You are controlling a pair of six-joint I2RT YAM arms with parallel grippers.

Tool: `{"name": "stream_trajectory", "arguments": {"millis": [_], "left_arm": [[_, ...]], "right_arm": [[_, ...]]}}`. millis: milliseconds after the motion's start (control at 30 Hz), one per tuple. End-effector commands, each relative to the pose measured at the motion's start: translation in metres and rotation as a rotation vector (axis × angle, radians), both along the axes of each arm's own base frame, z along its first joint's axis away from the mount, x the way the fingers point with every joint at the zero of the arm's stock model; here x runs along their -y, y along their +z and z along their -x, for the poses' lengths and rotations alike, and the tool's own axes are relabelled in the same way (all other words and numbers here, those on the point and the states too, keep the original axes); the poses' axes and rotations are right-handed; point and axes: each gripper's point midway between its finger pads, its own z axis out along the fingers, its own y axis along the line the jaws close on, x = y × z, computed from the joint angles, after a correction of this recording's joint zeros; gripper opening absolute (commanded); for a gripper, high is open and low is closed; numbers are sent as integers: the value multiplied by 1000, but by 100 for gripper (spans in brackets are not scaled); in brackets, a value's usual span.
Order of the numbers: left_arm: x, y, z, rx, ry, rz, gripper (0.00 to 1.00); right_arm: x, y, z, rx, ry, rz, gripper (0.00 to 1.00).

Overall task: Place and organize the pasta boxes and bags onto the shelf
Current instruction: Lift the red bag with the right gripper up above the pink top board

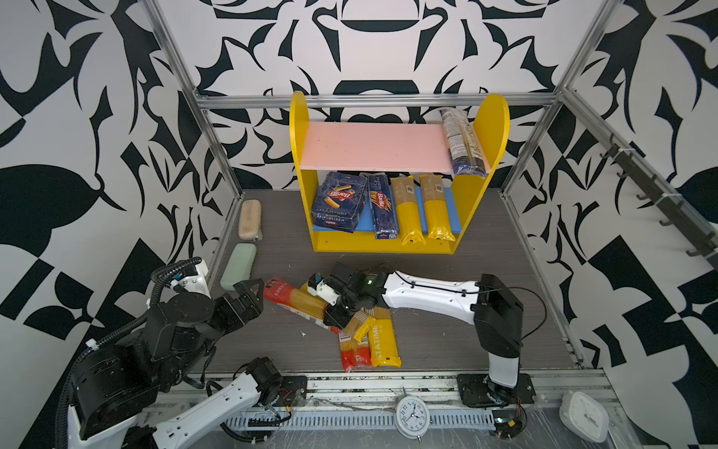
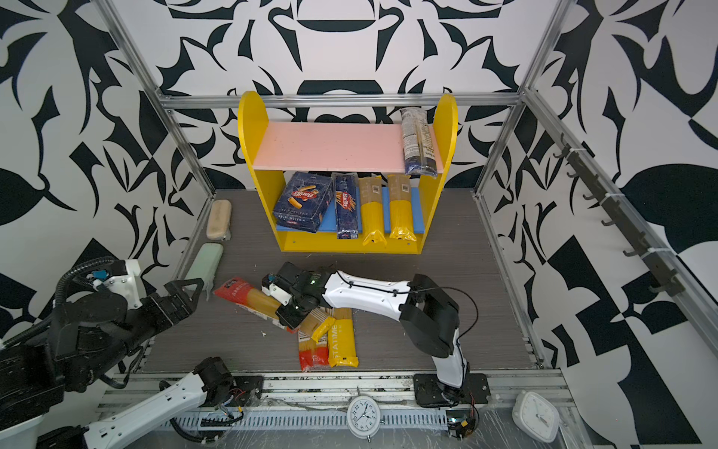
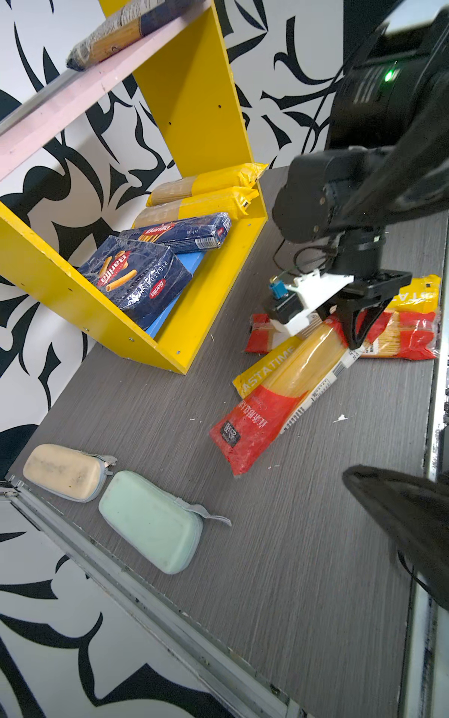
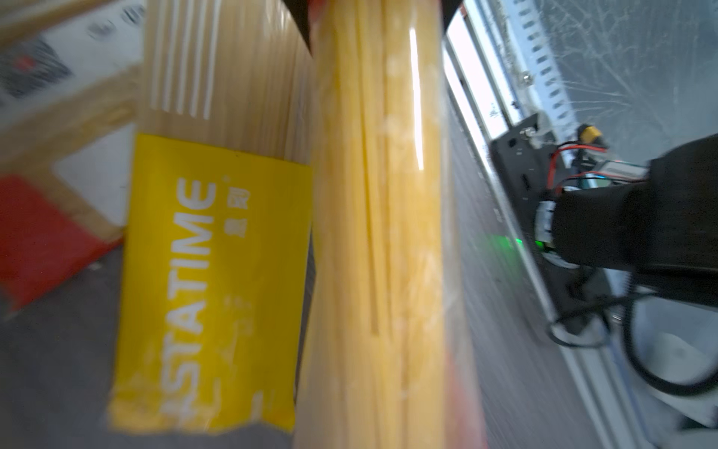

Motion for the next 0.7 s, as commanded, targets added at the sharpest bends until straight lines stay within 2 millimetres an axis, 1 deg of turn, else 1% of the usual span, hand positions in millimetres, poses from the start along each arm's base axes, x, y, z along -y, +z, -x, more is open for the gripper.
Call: {"name": "stream_trajectory", "arguments": {"millis": [0, 67, 200, 300, 367, 433, 500, 600, 667], "left_arm": [[-6, 5, -1, 11, 16, -37, 99], [-6, 7, -2, 17, 15, -35, 99], [-3, 12, -6, 31, 15, -41, 99], [1, 16, -9, 38, 11, -46, 99], [4, 15, -13, 33, 9, -57, 99], [9, 12, -18, 19, 11, -76, 99], [16, 6, -24, -4, 7, -100, 99], [34, -6, -36, -46, -12, -130, 99], [51, -16, -46, -70, -33, -132, 99]], "right_arm": [[-8, 121, -11, 185, -5, -264, 0], [9, 143, -19, 252, -53, -265, 0], [54, 180, -42, 367, -187, -241, 0], [87, 207, -50, 446, -256, -240, 0], [107, 223, -52, 500, -293, -238, 0], [128, 243, -51, 548, -328, -253, 0], [153, 262, -56, 620, -402, -247, 0], [186, 288, -60, 708, -486, -238, 0], [205, 303, -66, 774, -552, -216, 0]]}}
